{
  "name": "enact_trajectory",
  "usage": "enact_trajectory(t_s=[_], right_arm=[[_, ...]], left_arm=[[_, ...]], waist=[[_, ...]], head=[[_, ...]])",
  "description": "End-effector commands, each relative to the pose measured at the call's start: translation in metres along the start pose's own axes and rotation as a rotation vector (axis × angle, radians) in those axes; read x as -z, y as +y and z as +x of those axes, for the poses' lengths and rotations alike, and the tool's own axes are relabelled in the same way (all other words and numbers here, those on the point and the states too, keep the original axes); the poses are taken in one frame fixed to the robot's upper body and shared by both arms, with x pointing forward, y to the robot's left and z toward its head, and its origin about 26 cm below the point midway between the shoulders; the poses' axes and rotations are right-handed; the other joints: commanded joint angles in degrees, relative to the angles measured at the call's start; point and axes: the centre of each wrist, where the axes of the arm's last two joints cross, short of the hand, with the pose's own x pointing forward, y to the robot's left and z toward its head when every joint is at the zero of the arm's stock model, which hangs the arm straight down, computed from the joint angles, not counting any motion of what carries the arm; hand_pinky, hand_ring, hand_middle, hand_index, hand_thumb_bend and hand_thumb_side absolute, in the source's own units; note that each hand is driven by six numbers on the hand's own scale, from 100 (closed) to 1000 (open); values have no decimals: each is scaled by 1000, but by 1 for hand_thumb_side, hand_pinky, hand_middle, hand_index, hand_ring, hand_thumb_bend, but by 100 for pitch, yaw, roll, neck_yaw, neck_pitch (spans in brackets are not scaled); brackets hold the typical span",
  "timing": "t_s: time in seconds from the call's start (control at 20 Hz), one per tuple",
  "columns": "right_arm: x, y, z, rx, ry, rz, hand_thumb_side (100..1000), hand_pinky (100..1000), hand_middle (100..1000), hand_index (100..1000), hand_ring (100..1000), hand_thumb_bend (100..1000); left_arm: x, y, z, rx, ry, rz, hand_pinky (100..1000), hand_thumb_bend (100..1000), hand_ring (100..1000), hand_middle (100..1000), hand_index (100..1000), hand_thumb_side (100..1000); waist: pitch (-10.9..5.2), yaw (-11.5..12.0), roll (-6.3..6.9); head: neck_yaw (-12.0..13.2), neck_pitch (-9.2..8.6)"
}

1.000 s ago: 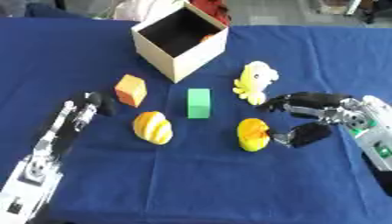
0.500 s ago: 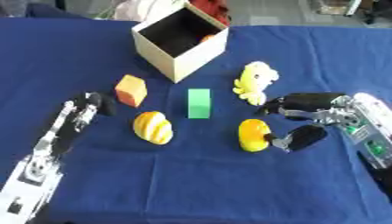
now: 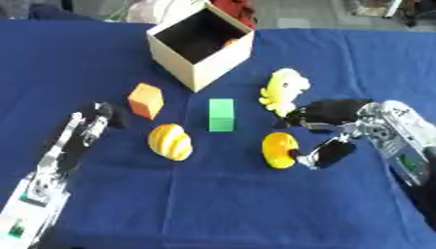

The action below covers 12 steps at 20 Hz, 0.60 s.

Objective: Pick up objects on the table and place them in the box.

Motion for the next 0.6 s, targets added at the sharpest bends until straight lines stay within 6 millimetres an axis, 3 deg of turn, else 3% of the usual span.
enact_trajectory(t_s=[0.05, 0.4, 0.6], right_arm=[[-5, -10, 0, -48, -51, -7, 345, 846, 776, 767, 841, 100], [-6, -9, -2, 26, -69, -141, 287, 826, 737, 596, 824, 100], [-9, -7, -5, 79, -66, -230, 251, 790, 669, 420, 780, 100]], left_arm=[[1, 5, 5, 9, -21, 3, 665, 100, 574, 514, 650, 786], [1, 5, 5, 7, -22, 4, 665, 100, 574, 514, 650, 787], [1, 5, 5, 7, -20, 6, 666, 100, 574, 514, 651, 788]], waist=[[-156, 4, -72], [-151, -3, -69], [-151, -8, -70]], head=[[-1, 28], [8, 28], [14, 28]])
